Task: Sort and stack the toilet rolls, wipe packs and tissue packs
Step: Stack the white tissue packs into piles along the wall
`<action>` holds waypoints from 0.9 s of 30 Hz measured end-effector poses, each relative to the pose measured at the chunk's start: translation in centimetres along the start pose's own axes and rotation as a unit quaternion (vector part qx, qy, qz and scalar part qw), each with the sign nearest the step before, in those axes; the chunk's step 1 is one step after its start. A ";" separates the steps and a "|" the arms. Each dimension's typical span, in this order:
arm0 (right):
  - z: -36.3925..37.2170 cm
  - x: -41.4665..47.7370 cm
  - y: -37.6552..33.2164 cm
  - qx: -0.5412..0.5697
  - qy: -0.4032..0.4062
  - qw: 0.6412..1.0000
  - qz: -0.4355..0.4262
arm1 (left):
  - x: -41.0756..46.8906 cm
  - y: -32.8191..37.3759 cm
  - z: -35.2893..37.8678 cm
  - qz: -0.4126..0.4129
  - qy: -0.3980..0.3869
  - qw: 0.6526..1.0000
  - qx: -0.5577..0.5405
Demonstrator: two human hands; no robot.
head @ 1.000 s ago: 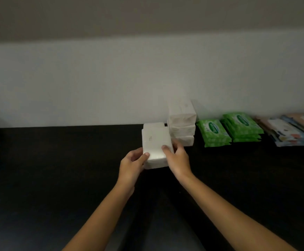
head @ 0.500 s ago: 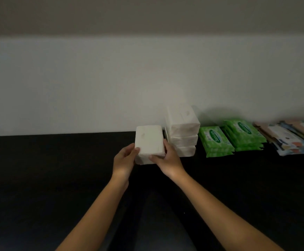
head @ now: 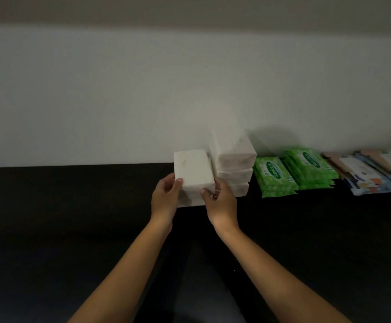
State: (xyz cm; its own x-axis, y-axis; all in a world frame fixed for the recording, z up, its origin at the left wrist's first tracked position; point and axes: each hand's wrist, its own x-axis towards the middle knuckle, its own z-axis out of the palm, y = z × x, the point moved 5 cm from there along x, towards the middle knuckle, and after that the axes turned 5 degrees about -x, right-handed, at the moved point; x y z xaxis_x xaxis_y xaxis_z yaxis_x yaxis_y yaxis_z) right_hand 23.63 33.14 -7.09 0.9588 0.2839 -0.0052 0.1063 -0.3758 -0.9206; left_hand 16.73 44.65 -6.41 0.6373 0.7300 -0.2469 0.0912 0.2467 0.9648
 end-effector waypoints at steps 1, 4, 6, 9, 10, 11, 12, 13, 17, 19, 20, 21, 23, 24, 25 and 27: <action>0.0 0.0 0.0 0.004 0.001 1.000 -0.002 | 0.0 0.0 0.1 0.001 0.000 1.000 0.004; -0.3 -0.5 0.0 0.011 -0.001 1.000 -0.010 | 0.0 0.0 0.2 0.006 0.003 1.000 0.009; -0.7 -0.9 0.1 0.013 -0.005 1.000 -0.018 | 0.0 0.0 0.2 0.009 0.005 1.000 0.011; -1.4 -1.6 0.4 0.010 -0.010 1.000 -0.025 | 0.0 0.0 0.1 0.005 0.011 1.000 0.016; -1.5 -1.7 0.7 0.009 -0.007 1.000 -0.027 | 0.0 0.0 0.0 0.004 0.014 1.000 0.015; -1.7 -1.8 0.9 0.007 -0.003 1.000 -0.027 | -0.1 0.1 -0.2 0.005 0.018 1.000 0.015; -2.0 -2.0 1.1 0.005 -0.001 1.000 -0.026 | -0.3 0.3 -0.3 0.010 0.024 1.000 0.017; -2.3 -2.0 1.3 0.002 0.001 1.000 -0.023 | -0.5 0.6 -0.4 0.017 0.030 0.999 0.020; -4.6 -2.0 1.8 -0.005 0.013 1.000 -0.006 | -2.3 1.9 0.1 0.069 0.033 0.996 0.036; -6.3 -1.9 1.8 -0.016 0.026 0.999 -0.009 | -3.4 2.2 0.8 0.117 0.024 0.991 0.051; -7.2 -1.9 1.9 -0.023 0.034 0.999 -0.014 | -4.2 2.2 1.5 0.144 0.016 0.987 0.068; -8.2 -1.8 1.9 -0.030 0.042 0.998 -0.020 | -5.0 2.1 2.3 0.166 0.003 0.983 0.082; -10.5 -1.9 2.1 -0.040 0.066 0.997 -0.031 | -6.7 1.6 4.8 0.187 -0.037 0.978 0.082; -11.8 -1.9 2.4 -0.045 0.079 0.995 -0.032 | -7.7 1.2 6.2 0.191 -0.062 0.977 0.077; -13.2 -2.0 2.7 -0.049 0.091 0.994 -0.031 | -8.6 0.8 7.8 0.195 -0.089 0.974 0.076; -16.2 -2.1 3.8 -0.060 0.110 0.992 -0.024 | -10.5 -0.3 11.1 0.196 -0.151 0.965 0.088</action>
State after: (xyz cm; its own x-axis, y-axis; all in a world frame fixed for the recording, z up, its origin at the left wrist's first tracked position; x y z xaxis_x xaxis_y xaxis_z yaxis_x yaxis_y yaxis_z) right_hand 26.29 16.87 -4.26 0.9848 0.1095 0.1346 0.1707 -0.4729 -0.8644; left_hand 18.53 29.86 -3.13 0.8406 0.5197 0.1526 -0.0905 -0.1431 0.9856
